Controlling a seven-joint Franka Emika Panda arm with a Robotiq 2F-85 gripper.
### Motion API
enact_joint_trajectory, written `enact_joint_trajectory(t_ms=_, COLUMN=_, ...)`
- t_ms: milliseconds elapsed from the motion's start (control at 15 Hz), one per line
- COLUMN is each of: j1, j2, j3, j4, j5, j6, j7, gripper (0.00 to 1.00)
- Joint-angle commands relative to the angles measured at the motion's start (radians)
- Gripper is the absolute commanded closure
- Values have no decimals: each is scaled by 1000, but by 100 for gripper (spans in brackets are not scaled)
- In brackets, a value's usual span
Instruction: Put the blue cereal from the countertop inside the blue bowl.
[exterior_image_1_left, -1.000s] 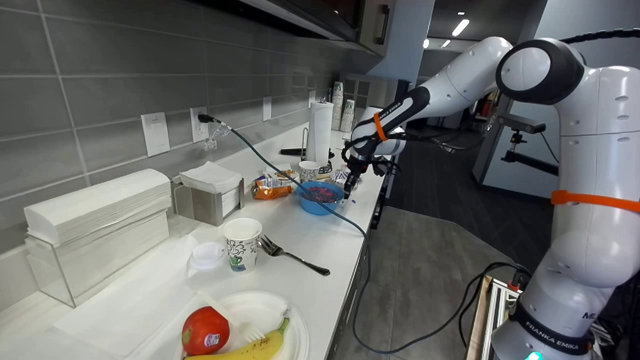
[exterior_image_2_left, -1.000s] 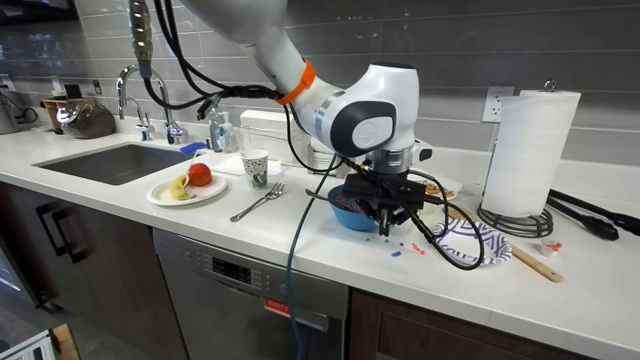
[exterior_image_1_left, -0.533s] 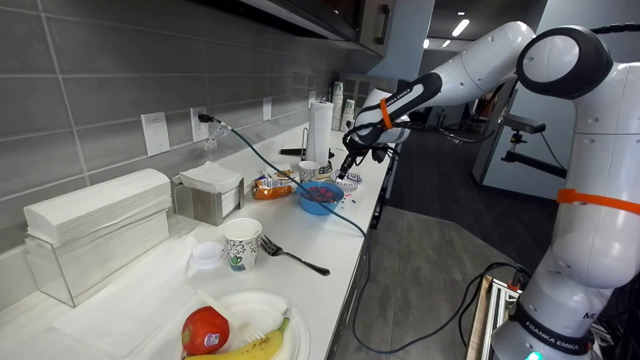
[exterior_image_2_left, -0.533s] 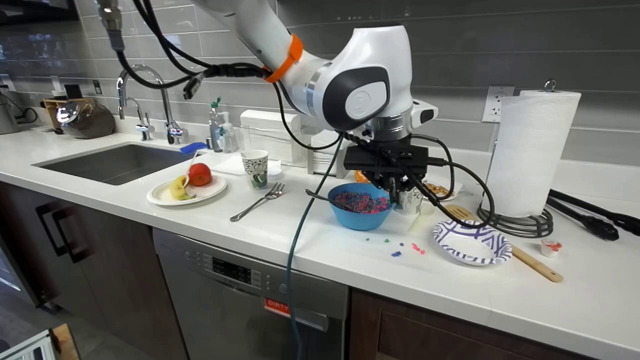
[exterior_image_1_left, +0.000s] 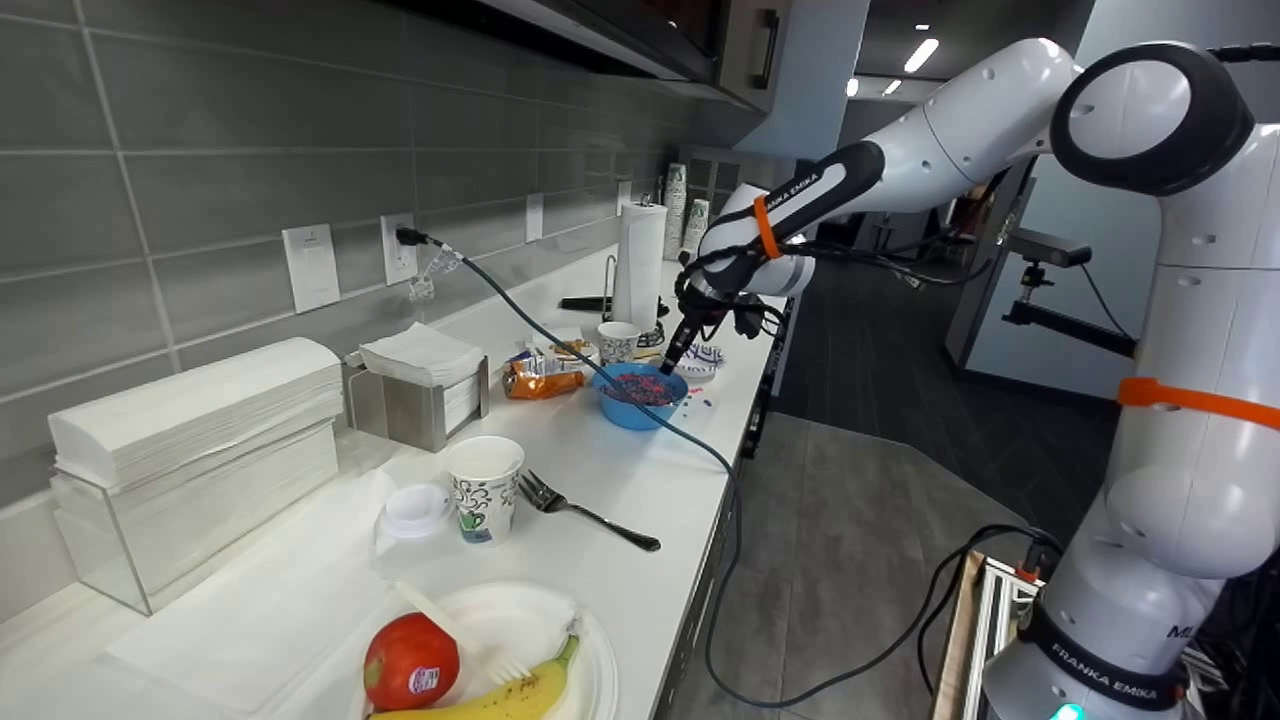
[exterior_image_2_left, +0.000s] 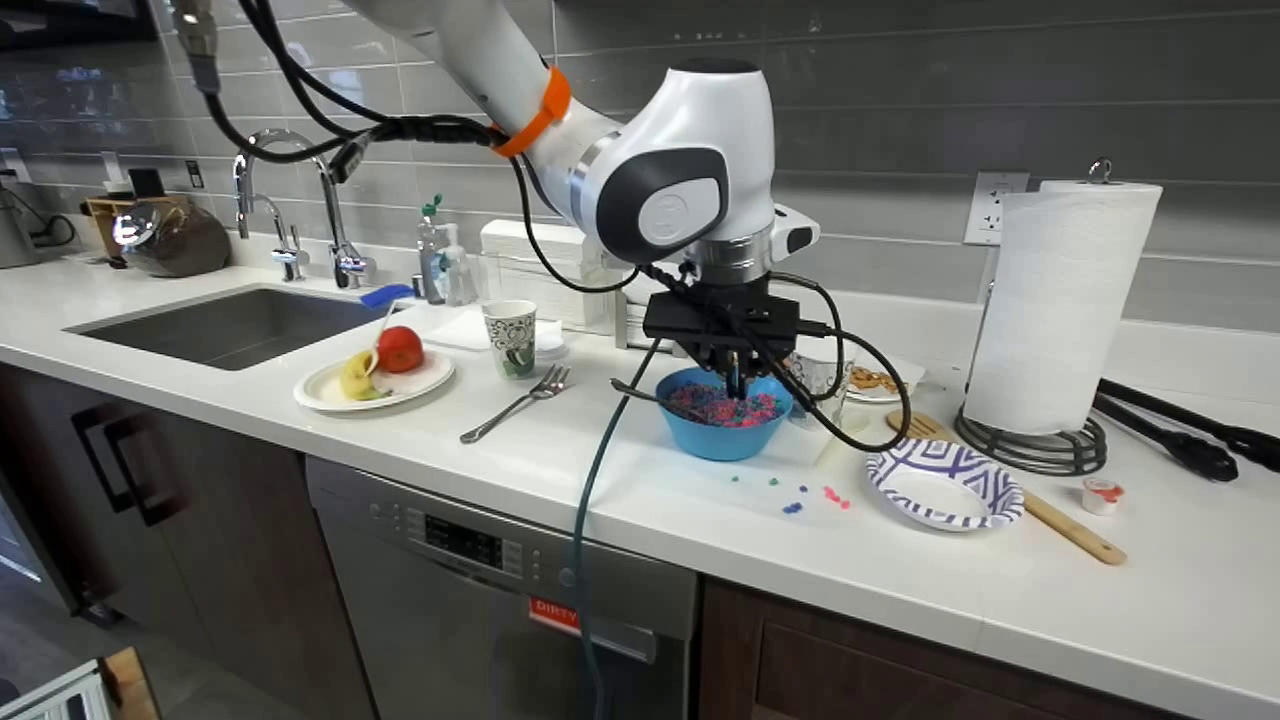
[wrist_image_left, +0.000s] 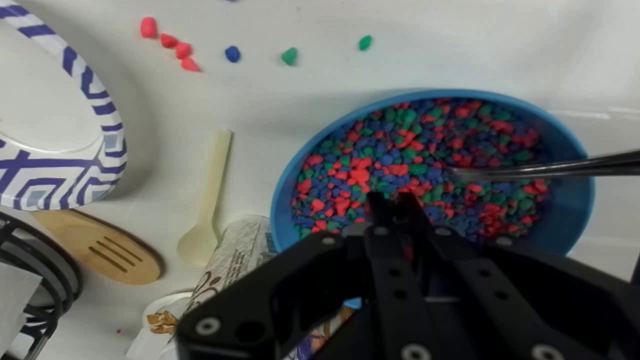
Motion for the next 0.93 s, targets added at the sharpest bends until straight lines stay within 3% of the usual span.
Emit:
enact_joint_trajectory(t_ms=0, j1=0, j2=-2, j3=8, j4=-17, j5=61, j6=-9, j7=-56, gripper=59)
enact_joint_trajectory(t_ms=267, j1=5, j2=-22, j3=5, j4=-27, j5=79, j6=-7, j7=-64, gripper=28)
enact_joint_trajectory(t_ms=533, j1=46, j2=-124, j3=-46, j4=-93, j5=-20, j6=-40, j7=142, gripper=1)
enact_joint_trajectory(t_ms=867, j1=72, j2=-276, j3=-122, j4=-165, j5=-289, j6=-126, j7=512, gripper=0)
